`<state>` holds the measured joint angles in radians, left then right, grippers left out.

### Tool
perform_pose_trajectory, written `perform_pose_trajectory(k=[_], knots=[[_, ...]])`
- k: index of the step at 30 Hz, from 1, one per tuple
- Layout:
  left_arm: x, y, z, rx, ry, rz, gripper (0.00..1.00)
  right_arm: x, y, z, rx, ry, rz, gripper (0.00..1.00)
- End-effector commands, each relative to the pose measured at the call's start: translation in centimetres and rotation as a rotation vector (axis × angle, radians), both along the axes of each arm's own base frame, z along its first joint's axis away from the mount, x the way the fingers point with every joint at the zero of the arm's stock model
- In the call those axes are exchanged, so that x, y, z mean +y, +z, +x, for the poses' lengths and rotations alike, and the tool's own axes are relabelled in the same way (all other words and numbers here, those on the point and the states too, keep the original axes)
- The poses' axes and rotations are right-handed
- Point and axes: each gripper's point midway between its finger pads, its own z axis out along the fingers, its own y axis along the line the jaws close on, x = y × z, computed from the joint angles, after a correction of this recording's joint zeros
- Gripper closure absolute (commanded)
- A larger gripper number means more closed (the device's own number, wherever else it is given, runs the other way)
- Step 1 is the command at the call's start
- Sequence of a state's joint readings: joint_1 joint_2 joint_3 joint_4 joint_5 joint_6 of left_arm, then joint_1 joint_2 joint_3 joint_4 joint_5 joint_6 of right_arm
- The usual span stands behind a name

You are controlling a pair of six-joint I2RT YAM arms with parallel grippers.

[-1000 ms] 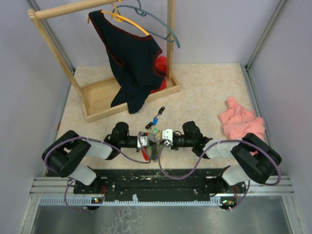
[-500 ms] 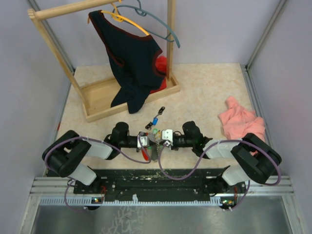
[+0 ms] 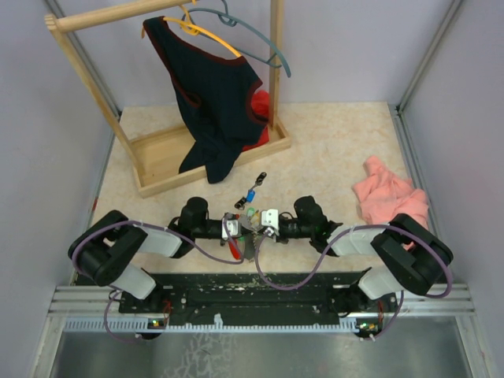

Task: Put the keys on the keyring

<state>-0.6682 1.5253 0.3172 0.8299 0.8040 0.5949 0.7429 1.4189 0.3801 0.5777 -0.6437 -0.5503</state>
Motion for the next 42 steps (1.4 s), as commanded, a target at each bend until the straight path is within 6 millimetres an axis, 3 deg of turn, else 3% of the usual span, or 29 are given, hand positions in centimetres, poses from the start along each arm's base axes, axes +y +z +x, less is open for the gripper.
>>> perform_pose_trajectory(k=[1, 42], knots=[[-0.57, 0.39, -0.21, -0.001, -0.029, -0.016, 0.99, 0.63, 1.70, 0.84, -0.051, 0.001, 0.049, 1.00], [-0.78, 0.71, -0.75, 0.012, -0.057, -0.035, 0.99, 1.38, 1.90, 0.46, -0.037, 0.039, 0.050, 1.00]])
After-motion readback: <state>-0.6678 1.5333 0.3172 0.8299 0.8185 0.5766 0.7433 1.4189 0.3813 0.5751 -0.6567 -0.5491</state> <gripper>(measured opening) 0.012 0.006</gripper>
